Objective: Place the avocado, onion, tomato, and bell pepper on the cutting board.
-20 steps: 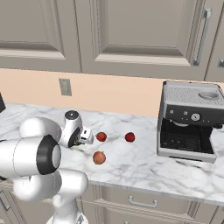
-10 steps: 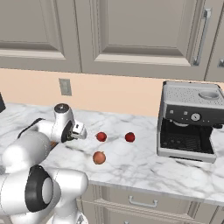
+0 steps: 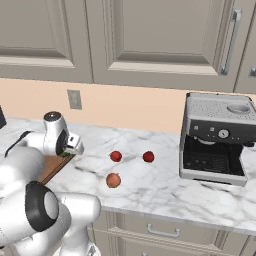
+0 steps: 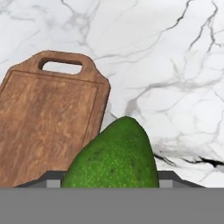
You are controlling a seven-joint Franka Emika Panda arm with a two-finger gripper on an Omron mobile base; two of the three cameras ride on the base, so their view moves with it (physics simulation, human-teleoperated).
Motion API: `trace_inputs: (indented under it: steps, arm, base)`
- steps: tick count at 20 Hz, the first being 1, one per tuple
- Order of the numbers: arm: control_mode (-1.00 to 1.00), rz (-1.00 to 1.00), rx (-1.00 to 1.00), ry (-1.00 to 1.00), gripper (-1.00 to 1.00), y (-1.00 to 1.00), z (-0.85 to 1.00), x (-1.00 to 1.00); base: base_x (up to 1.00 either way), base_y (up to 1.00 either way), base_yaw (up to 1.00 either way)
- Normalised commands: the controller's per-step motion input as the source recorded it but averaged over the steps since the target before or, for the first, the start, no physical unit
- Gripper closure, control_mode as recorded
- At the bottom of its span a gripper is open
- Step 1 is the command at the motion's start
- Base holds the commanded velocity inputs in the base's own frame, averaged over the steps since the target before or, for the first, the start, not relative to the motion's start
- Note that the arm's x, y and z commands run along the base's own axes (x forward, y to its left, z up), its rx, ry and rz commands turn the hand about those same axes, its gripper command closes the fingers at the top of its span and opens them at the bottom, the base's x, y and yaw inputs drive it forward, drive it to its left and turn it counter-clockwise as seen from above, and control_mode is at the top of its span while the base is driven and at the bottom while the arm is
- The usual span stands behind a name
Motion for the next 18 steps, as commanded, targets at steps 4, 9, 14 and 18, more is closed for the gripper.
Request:
trace_inputs:
  steps: [4, 9, 14, 18]
  arm:
    - [-1.00, 0.00, -0.03, 0.00, 1.00, 0.63, -0.02, 0.00]
    - [-1.00, 0.00, -0.04, 0.00, 1.00, 0.62, -0.08, 0.00]
    - [-1.00, -0.01, -0.02, 0.00, 1.00, 0.37, -0.05, 0.10]
    - [-1.00, -0.05, 0.00, 0.00, 1.00, 0.19, -0.09, 0.23]
  base:
    - [0.00, 0.00, 0.00]
    - [0.00, 0.00, 0.00]
    - [0.00, 0.00, 0.00]
    - [0.00, 0.00, 0.00]
